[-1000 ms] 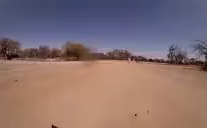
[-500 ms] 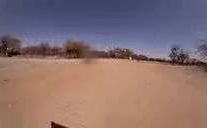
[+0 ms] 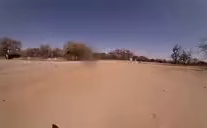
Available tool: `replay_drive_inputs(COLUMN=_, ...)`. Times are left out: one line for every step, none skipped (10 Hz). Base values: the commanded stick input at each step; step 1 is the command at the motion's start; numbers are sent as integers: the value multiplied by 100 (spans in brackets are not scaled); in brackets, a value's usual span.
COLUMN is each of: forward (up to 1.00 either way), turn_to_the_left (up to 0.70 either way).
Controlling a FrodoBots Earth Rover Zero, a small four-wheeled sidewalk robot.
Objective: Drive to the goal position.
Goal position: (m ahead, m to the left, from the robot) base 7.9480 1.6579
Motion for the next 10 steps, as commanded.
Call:
replay_drive_inputs(forward=100, turn_to_the_left=0)
replay_drive_inputs(forward=100, turn_to_the_left=0)
replay_drive_inputs(forward=100, turn_to_the_left=0)
replay_drive_inputs(forward=100, turn_to_the_left=0)
replay_drive_inputs(forward=100, turn_to_the_left=0)
replay_drive_inputs(forward=100, turn_to_the_left=0)
replay_drive_inputs(forward=100, turn_to_the_left=0)
replay_drive_inputs(forward=100, turn_to_the_left=0)
replay_drive_inputs(forward=100, turn_to_the_left=0)
replay_drive_inputs(forward=100, turn_to_the_left=0)
